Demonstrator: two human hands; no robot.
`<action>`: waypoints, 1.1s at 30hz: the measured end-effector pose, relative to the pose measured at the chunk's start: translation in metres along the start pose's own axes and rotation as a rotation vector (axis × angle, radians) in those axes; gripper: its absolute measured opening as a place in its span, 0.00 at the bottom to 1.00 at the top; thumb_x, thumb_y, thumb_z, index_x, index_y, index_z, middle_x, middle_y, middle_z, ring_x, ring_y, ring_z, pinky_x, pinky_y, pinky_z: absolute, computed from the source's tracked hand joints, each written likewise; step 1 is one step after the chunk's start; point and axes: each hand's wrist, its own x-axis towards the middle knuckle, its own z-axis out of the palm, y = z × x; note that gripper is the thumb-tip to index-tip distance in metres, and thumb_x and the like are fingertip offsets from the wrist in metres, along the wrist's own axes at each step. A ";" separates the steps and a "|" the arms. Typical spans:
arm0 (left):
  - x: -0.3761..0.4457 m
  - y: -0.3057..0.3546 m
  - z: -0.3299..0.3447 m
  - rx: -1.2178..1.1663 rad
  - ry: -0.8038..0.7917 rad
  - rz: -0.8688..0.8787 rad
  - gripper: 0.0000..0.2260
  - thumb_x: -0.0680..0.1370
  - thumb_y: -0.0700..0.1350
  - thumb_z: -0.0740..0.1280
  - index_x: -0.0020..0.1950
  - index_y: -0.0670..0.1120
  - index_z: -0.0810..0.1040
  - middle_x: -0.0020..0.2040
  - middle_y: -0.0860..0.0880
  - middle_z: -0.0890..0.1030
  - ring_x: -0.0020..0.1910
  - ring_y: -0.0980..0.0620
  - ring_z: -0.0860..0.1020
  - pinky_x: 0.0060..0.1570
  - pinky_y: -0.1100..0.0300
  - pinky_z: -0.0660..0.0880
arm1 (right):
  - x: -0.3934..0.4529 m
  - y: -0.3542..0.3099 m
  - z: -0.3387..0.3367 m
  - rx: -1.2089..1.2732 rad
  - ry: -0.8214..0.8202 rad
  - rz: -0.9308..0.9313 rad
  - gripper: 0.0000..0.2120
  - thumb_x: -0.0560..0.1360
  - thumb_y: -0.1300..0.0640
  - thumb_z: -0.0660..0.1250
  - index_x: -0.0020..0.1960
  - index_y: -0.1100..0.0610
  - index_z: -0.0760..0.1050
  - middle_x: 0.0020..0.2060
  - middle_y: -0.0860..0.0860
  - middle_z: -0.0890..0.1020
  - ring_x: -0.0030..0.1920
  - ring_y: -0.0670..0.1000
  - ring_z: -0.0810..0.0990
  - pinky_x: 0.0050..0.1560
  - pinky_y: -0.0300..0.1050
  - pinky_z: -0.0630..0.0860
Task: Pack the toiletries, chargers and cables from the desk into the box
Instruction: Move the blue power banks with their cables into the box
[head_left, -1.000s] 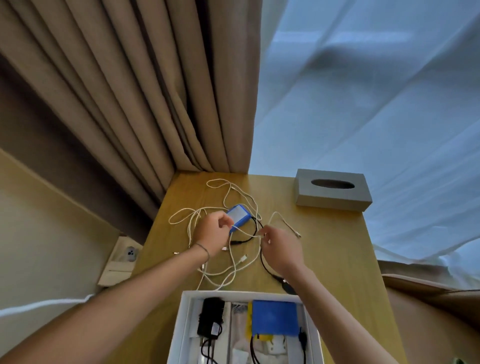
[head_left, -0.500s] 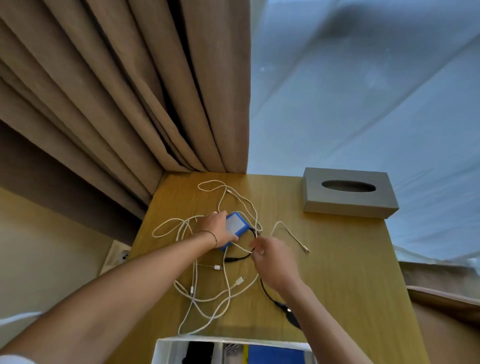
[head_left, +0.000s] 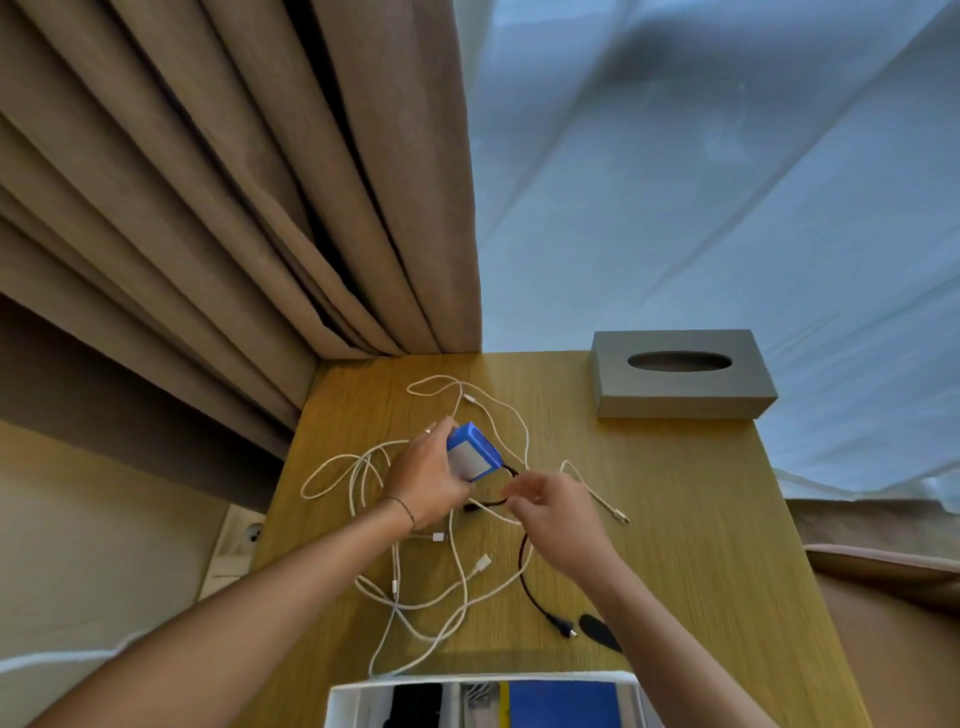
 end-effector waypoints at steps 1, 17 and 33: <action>-0.007 0.003 -0.006 -0.040 0.022 0.009 0.23 0.62 0.47 0.79 0.44 0.56 0.66 0.43 0.57 0.74 0.40 0.55 0.76 0.33 0.55 0.76 | -0.003 -0.003 -0.002 0.107 -0.019 0.045 0.09 0.80 0.57 0.65 0.52 0.54 0.85 0.45 0.51 0.87 0.44 0.45 0.83 0.50 0.49 0.83; -0.141 0.045 -0.059 0.040 0.249 0.503 0.12 0.66 0.40 0.73 0.44 0.44 0.73 0.44 0.49 0.76 0.40 0.47 0.74 0.37 0.48 0.73 | -0.064 -0.035 -0.014 0.719 -0.375 0.287 0.17 0.77 0.51 0.72 0.58 0.62 0.78 0.47 0.60 0.87 0.45 0.58 0.88 0.40 0.45 0.84; -0.197 0.066 -0.089 0.152 0.008 0.659 0.27 0.77 0.43 0.69 0.75 0.54 0.67 0.79 0.53 0.64 0.80 0.52 0.54 0.74 0.49 0.59 | -0.149 -0.061 -0.036 0.002 -0.560 -0.158 0.09 0.76 0.63 0.70 0.56 0.60 0.82 0.40 0.44 0.83 0.42 0.47 0.81 0.42 0.44 0.82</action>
